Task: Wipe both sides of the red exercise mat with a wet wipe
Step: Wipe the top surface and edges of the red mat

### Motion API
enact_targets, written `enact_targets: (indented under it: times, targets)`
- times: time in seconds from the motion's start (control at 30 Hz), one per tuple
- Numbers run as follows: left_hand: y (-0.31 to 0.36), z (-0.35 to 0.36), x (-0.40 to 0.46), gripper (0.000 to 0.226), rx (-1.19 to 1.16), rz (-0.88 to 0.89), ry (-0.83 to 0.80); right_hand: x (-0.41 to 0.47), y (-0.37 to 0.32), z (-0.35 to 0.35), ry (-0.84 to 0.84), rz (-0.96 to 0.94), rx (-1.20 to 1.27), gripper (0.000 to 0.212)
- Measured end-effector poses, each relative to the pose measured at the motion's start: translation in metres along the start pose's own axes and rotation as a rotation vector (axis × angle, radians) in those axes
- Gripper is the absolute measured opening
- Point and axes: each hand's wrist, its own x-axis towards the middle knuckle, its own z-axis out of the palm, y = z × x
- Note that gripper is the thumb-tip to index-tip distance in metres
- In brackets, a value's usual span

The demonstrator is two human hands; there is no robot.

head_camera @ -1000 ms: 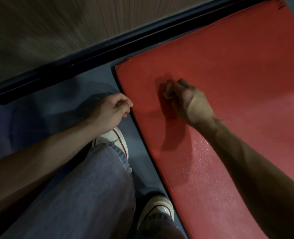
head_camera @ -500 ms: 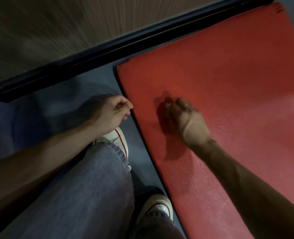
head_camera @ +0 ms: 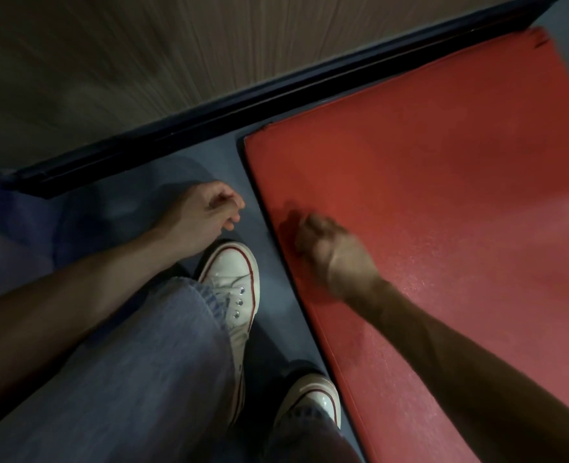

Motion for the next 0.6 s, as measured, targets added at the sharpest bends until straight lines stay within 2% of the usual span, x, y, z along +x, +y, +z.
enact_targets:
  times: [0.07, 0.1, 0.17, 0.27, 0.33, 0.4, 0.5, 0.6]
  targets:
    - [-0.005, 0.0, 0.004, 0.016, -0.034, -0.008, 0.024, -0.004, -0.008, 0.002, -0.093, -0.118, -0.006, 0.037]
    - [-0.008, 0.003, 0.005, 0.017, -0.044, -0.011, 0.022, 0.0, 0.0, -0.001, -0.085, -0.118, -0.018, 0.038]
    - [-0.016, 0.014, 0.006, 0.018, -0.039, -0.011, -0.019, 0.011, 0.026, -0.014, 0.001, 0.008, -0.012, 0.033]
    - [-0.019, 0.021, 0.008, 0.017, -0.034, 0.005, -0.057, 0.023, 0.066, -0.037, 0.188, 0.315, -0.044, 0.023]
    - [-0.018, 0.018, 0.013, 0.015, -0.032, 0.004, -0.044, 0.026, 0.061, -0.031, 0.179, 0.361, -0.057, 0.025]
    - [-0.018, 0.015, 0.018, 0.014, -0.014, 0.009, -0.032, 0.021, 0.032, -0.011, 0.079, 0.237, -0.009, 0.026]
    - [-0.018, 0.013, 0.023, 0.019, -0.029, 0.022, -0.039, 0.003, -0.005, 0.018, -0.047, -0.058, 0.059, 0.024]
    - [-0.02, 0.009, 0.023, 0.018, -0.042, 0.02, -0.041, -0.001, -0.009, 0.019, -0.09, -0.077, 0.083, 0.013]
